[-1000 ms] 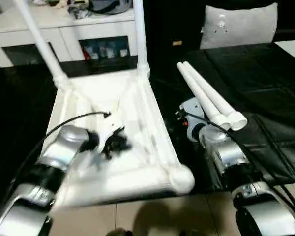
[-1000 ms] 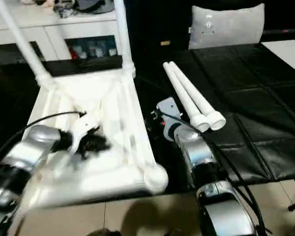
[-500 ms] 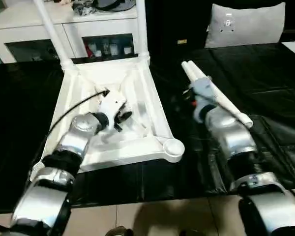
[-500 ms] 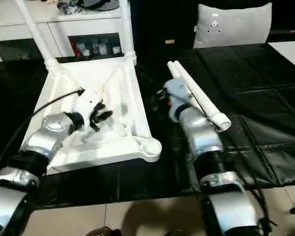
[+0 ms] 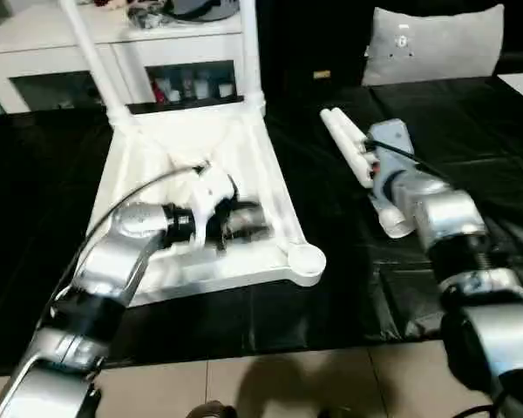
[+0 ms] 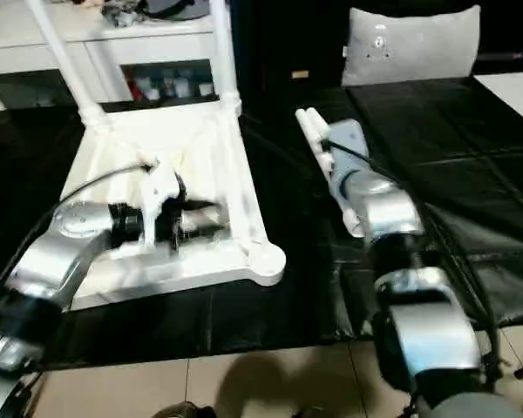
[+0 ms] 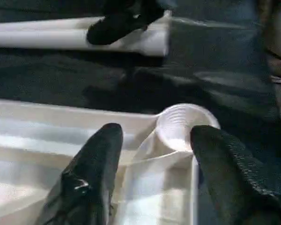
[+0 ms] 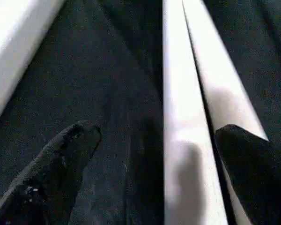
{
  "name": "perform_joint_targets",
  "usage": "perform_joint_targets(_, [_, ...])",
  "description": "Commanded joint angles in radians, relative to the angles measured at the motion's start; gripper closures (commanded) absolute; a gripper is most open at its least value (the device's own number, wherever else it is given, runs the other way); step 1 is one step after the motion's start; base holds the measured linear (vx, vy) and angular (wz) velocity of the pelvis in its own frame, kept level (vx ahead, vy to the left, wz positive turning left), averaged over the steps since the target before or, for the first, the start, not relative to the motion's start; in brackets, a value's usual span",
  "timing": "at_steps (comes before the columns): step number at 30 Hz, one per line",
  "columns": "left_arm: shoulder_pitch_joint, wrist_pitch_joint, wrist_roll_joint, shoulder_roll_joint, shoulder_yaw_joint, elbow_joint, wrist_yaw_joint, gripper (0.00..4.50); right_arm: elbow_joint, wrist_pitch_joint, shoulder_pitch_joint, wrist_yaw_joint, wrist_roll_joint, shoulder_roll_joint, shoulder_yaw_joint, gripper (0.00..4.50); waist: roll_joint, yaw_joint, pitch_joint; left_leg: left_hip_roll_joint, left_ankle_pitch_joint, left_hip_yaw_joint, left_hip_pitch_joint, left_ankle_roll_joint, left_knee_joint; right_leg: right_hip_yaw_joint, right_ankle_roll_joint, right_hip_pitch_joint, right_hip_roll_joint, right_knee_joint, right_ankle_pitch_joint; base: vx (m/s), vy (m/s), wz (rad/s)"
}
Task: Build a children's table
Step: Pick table leg
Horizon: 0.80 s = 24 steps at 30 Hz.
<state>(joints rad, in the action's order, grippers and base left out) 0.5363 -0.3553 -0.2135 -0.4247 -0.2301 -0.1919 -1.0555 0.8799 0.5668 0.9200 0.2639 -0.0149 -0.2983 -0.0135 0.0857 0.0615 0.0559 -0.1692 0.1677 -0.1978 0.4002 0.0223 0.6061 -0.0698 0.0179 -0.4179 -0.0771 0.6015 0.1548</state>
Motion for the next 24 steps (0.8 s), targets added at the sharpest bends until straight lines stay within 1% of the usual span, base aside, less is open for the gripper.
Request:
perform_joint_targets(1, [-0.004, -0.032, -0.008, -0.013, -0.002, 0.042, -0.004, 1.44, 0.060, 0.040, 0.047, 0.002, -0.026, -0.010, 0.020, 0.00, -0.012, -0.002, -0.076, -0.050, 0.254, 0.029, -0.031, 0.005, -0.065, 0.040, 0.203, 0.050, -0.065, -0.067, 0.319, 0.000, 0.000, 0.00])
perform_joint_targets(2, [-0.005, -0.040, -0.007, -0.014, -0.003, 0.049, -0.002, 1.36, 0.076, 0.040, 0.052, 0.000, -0.028, -0.012, 0.021, 0.00, -0.019, -0.003, -0.074, -0.051, 0.258, 0.028, -0.030, 0.005, -0.065, 0.041, 0.202, 0.049, -0.066, -0.070, 0.321, 0.000, 0.000, 0.00])
perform_joint_targets(3, [-0.007, -0.046, -0.008, -0.017, -0.005, 0.055, -0.001, 1.33, 0.094, 0.048, 0.060, 0.012, -0.020, -0.012, 0.016, 0.00, -0.016, -0.002, -0.076, -0.050, 0.256, 0.028, -0.031, 0.005, -0.063, 0.041, 0.197, 0.050, -0.068, -0.068, 0.326, 0.000, 0.000, 0.00])
perform_joint_targets(5, [-0.012, -0.067, -0.013, -0.024, -0.008, 0.075, 0.003, 1.08, 0.119, 0.076, 0.072, 0.044, -0.013, -0.014, 0.023, 0.00, -0.019, -0.002, -0.076, -0.051, 0.240, 0.028, -0.029, -0.003, -0.063, 0.041, 0.196, 0.051, -0.066, -0.067, 0.314, 0.000, 0.000, 0.00])
perform_joint_targets(8, [-0.018, -0.093, -0.016, -0.031, -0.006, 0.100, 0.003, 0.94, 0.143, 0.101, 0.085, 0.047, -0.018, -0.015, 0.027, 0.00, -0.017, -0.001, -0.078, -0.051, 0.213, 0.027, -0.027, -0.012, -0.061, 0.040, 0.202, 0.052, -0.064, -0.063, 0.283, 0.000, 0.000, 0.00])
perform_joint_targets(11, [-0.021, -0.102, -0.010, -0.038, -0.005, 0.112, 0.007, 0.51, 0.166, 0.133, 0.098, 0.087, -0.005, -0.012, 0.021, 0.00, -0.017, -0.001, -0.078, -0.050, 0.217, 0.026, -0.028, -0.014, -0.060, 0.040, 0.206, 0.052, -0.065, -0.063, 0.283, 0.000, 0.000, 0.00])
perform_joint_targets(12, [-0.023, -0.104, -0.007, -0.040, -0.006, 0.115, 0.010, 0.51, 0.171, 0.146, 0.102, 0.112, 0.003, -0.010, 0.019, 0.00, -0.017, -0.001, -0.077, -0.051, 0.221, 0.027, -0.028, -0.014, -0.060, 0.040, 0.205, 0.052, -0.065, -0.063, 0.287, 0.000, 0.000, 0.00])
perform_joint_targets(13, [-0.025, -0.104, -0.005, -0.041, -0.006, 0.116, 0.012, 0.46, 0.171, 0.159, 0.104, 0.139, 0.010, -0.009, 0.020, 0.00, -0.024, 0.000, -0.077, -0.051, 0.226, 0.027, -0.028, -0.016, -0.060, 0.040, 0.204, 0.053, -0.065, -0.062, 0.300, 0.000, 0.000, 0.00])
perform_joint_targets(14, [-0.025, -0.104, -0.005, -0.041, -0.006, 0.116, 0.012, 0.36, 0.171, 0.159, 0.104, 0.139, 0.010, -0.009, 0.020, 0.00, -0.022, -0.001, -0.076, -0.052, 0.227, 0.027, -0.027, -0.016, -0.060, 0.040, 0.202, 0.053, -0.066, -0.063, 0.307, 0.000, 0.000, 0.00])
perform_joint_targets(15, [-0.029, -0.110, -0.001, -0.043, -0.007, 0.125, 0.019, 0.23, 0.174, 0.178, 0.107, 0.202, 0.012, -0.009, 0.033, 0.16, -0.023, -0.001, -0.076, -0.052, 0.230, 0.027, -0.029, -0.015, -0.060, 0.040, 0.197, 0.051, -0.066, -0.064, 0.316, 0.000, 0.000, 0.00])
perform_joint_targets(17, [-0.032, -0.115, 0.001, -0.043, -0.009, 0.133, 0.022, 0.07, 0.178, 0.181, 0.107, 0.223, 0.008, -0.010, 0.043, 0.33, -0.022, 0.000, -0.075, -0.054, 0.234, 0.028, -0.028, -0.015, -0.061, 0.040, 0.194, 0.050, -0.066, -0.064, 0.319, 0.000, 0.000, 0.00])
perform_joint_targets(19, [-0.035, -0.121, 0.002, -0.042, -0.012, 0.142, 0.024, 0.01, 0.187, 0.180, 0.106, 0.233, 0.003, -0.011, 0.051, 0.36, -0.023, 0.001, -0.076, -0.054, 0.228, 0.028, -0.028, -0.011, -0.060, 0.041, 0.197, 0.050, -0.067, -0.063, 0.317, 0.000, 0.000, 0.00])
perform_joint_targets(20, [-0.035, -0.124, 0.002, -0.041, -0.013, 0.145, 0.026, 0.00, 0.192, 0.179, 0.106, 0.237, 0.001, -0.012, 0.052, 0.46, -0.023, 0.001, -0.075, -0.054, 0.229, 0.027, -0.028, -0.011, -0.060, 0.041, 0.199, 0.049, -0.067, -0.064, 0.319, 0.000, 0.000, 0.00])
perform_joint_targets(21, [-0.036, -0.126, 0.003, -0.040, -0.015, 0.147, 0.028, 0.00, 0.198, 0.178, 0.108, 0.242, -0.001, -0.012, 0.053, 0.60, -0.019, 0.001, -0.075, -0.054, 0.234, 0.027, -0.029, -0.008, -0.059, 0.041, 0.199, 0.048, -0.067, -0.065, 0.325, 0.000, 0.000, 0.00])
perform_joint_targets(22, [-0.035, -0.126, 0.003, -0.040, -0.016, 0.147, 0.028, 0.00, 0.199, 0.177, 0.109, 0.244, -0.002, -0.012, 0.053, 0.71, -0.021, 0.002, -0.074, -0.052, 0.241, 0.027, -0.029, -0.007, -0.059, 0.041, 0.198, 0.047, -0.066, -0.066, 0.334, 0.000, 0.000, 0.00])
perform_joint_targets(23, [-0.035, -0.131, 0.000, -0.039, -0.019, 0.148, 0.025, 0.00, 0.212, 0.174, 0.113, 0.252, -0.006, -0.011, 0.055, 0.77, -0.019, 0.002, -0.074, -0.053, 0.243, 0.028, -0.029, -0.005, -0.059, 0.041, 0.194, 0.047, -0.067, -0.066, 0.339, 0.000, 0.000, 0.00])
perform_joint_targets(24, [-0.034, -0.134, -0.003, -0.038, -0.021, 0.147, 0.023, 0.00, 0.220, 0.171, 0.115, 0.257, -0.008, -0.012, 0.057, 0.82, -0.020, 0.002, -0.074, -0.053, 0.245, 0.028, -0.030, -0.004, -0.060, 0.041, 0.194, 0.047, -0.066, -0.065, 0.340, 0.000, 0.000, 0.00])
